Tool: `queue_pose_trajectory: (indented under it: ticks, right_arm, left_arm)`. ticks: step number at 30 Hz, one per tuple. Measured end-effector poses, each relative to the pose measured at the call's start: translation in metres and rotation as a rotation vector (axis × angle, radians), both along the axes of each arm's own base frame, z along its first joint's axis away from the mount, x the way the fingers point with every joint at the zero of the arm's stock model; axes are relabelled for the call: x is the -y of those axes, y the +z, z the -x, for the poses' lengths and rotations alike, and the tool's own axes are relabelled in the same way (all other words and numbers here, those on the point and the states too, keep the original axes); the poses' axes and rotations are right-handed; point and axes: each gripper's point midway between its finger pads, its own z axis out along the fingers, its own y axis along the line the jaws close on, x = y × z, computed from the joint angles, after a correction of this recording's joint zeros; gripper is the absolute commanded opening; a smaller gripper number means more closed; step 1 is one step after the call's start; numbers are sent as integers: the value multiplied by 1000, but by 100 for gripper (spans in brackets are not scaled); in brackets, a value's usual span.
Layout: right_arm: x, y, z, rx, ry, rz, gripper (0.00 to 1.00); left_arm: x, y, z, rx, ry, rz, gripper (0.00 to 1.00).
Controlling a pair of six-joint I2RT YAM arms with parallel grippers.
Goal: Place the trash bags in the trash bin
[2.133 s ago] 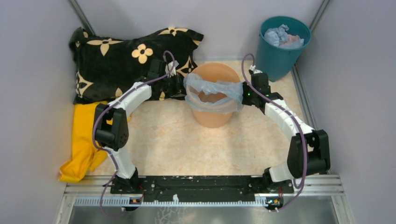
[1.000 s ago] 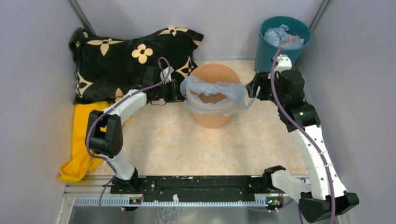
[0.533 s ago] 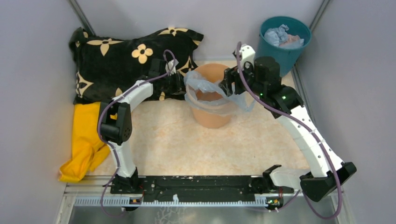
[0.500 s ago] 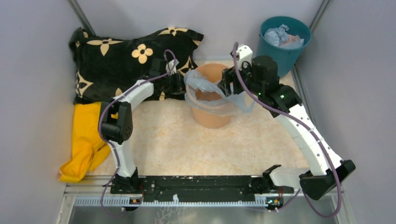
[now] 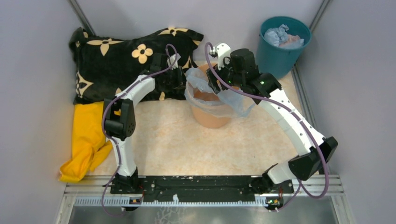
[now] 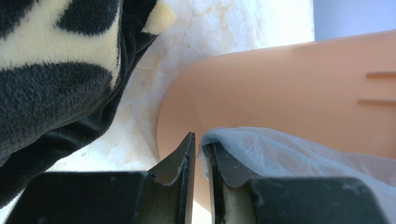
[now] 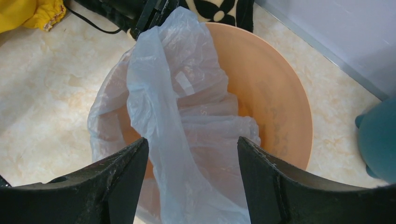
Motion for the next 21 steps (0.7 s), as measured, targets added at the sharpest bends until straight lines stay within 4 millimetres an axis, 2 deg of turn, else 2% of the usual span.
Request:
queue_pose_trajectory:
  ticks: [5, 11, 14, 16, 19, 21]
  right_arm:
    - [-11, -9, -12, -17, 22, 24, 70]
    - [-24, -22, -11, -59, 84, 23, 67]
    - [-28, -24, -8, -70, 112, 18, 51]
    - [-30, -26, -7, -76, 125, 18, 33]
    - [-33, -31, -7, -89, 138, 20, 11]
    - [-34, -33, -8, -98, 141, 20, 2]
  left_arm:
    - [0, 1, 3, -5, -15, -3, 22]
    - [0, 5, 3, 0, -27, -6, 22]
    - [1, 9, 3, 7, -32, -4, 21]
    - [1, 12, 2, 14, -34, -4, 21]
    - [1, 13, 1, 18, -37, -6, 21]
    - [1, 12, 2, 15, -39, -9, 21]
